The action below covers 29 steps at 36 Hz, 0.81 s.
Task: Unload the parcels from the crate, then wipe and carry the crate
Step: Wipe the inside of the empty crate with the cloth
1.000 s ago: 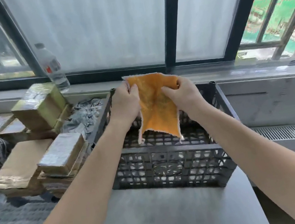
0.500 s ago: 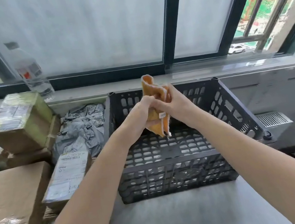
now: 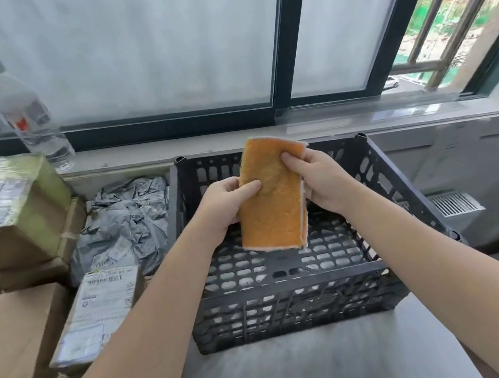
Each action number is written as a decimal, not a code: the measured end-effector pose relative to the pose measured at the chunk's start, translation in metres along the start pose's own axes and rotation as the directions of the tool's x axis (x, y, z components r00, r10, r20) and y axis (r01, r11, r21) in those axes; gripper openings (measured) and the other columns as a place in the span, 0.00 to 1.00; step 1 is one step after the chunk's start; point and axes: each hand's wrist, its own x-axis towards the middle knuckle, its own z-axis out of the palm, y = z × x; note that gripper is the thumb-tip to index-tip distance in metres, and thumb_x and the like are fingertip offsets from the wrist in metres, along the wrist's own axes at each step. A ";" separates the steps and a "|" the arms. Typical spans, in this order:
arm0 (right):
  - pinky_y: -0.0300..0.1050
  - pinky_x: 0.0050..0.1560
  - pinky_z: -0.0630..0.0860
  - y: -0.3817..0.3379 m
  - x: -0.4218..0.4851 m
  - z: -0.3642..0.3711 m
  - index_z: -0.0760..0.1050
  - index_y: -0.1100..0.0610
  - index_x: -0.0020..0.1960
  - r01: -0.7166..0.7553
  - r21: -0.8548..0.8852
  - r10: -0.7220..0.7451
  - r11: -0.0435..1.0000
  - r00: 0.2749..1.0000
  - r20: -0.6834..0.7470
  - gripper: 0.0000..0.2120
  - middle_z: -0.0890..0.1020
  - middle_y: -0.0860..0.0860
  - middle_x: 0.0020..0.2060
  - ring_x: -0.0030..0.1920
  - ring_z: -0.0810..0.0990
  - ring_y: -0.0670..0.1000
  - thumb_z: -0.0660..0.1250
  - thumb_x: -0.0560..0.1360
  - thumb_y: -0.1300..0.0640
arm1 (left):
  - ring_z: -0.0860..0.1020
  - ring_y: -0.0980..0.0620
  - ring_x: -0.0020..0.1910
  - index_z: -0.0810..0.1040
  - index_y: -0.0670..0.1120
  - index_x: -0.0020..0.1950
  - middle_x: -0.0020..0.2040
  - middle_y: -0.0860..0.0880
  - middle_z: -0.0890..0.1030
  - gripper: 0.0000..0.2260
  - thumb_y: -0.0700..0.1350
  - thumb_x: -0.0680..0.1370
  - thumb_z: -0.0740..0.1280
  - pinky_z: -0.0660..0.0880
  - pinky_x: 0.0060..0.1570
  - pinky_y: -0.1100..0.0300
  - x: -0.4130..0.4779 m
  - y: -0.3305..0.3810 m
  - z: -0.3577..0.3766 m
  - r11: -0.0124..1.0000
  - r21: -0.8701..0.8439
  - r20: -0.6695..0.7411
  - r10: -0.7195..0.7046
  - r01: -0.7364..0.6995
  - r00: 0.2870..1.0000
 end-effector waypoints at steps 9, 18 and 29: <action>0.42 0.36 0.81 0.014 0.038 -0.029 0.67 0.59 0.68 -0.145 -0.164 0.134 0.976 0.988 -0.080 0.20 0.78 0.58 0.57 0.47 0.83 0.52 0.67 0.78 0.61 | 0.81 0.47 0.50 0.76 0.47 0.57 0.51 0.47 0.81 0.09 0.49 0.79 0.68 0.79 0.46 0.54 0.019 -0.003 0.012 0.993 0.110 -0.236 0.064 -0.038 0.970; 0.40 0.37 0.80 0.019 0.064 -0.036 0.74 0.54 0.64 -0.070 -0.597 0.200 0.800 0.968 0.154 0.14 0.76 0.55 0.59 0.52 0.80 0.51 0.67 0.78 0.57 | 0.79 0.47 0.57 0.70 0.54 0.66 0.60 0.44 0.79 0.20 0.40 0.78 0.70 0.79 0.56 0.47 0.020 -0.011 0.017 0.983 0.177 -0.171 0.079 -0.048 0.982; 0.50 0.51 0.80 0.045 0.079 -0.034 0.68 0.62 0.68 -0.484 0.077 0.459 0.872 0.862 0.216 0.23 0.82 0.58 0.53 0.47 0.82 0.53 0.68 0.78 0.51 | 0.77 0.47 0.59 0.76 0.53 0.61 0.63 0.45 0.76 0.18 0.32 0.79 0.63 0.76 0.46 0.58 0.027 -0.032 0.014 0.999 0.044 -0.377 0.024 -0.007 0.926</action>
